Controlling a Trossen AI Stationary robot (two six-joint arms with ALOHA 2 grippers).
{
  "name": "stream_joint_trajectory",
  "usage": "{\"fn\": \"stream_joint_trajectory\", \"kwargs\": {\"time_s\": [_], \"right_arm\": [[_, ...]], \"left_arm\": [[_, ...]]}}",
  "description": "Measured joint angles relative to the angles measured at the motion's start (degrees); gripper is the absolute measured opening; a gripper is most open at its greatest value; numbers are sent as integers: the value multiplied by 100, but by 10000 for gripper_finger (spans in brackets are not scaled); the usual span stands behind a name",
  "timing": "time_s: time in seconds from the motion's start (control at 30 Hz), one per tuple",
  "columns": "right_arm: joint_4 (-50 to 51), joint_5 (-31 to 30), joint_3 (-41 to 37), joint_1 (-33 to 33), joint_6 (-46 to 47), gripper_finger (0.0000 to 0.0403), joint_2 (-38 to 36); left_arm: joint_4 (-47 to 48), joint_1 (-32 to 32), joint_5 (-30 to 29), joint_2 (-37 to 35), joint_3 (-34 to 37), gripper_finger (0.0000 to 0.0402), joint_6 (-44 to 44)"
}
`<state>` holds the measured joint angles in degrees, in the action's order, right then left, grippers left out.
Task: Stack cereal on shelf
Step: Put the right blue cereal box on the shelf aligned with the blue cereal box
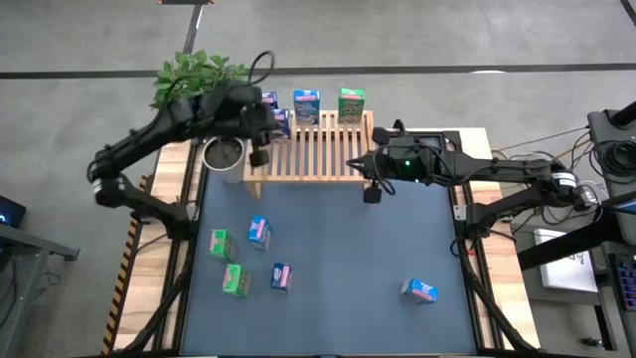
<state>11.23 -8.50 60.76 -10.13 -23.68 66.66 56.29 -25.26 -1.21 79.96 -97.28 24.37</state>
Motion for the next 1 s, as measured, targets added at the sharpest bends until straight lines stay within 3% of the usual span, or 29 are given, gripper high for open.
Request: {"fn": "stream_joint_trajectory", "kwargs": {"time_s": [0.27, 0.4, 1.0], "right_arm": [[-319, -2, -422, 0, -173, 9, -100], [-299, -2, -430, -2, -285, 9, -97], [32, -4, -442, -120, -386, 9, -97]], "left_arm": [[427, -645, 43, 901, -811, 207, 526], [475, -788, 38, 1054, -971, 243, 761], [619, -1291, 392, 1399, -983, 227, 1114]]}}
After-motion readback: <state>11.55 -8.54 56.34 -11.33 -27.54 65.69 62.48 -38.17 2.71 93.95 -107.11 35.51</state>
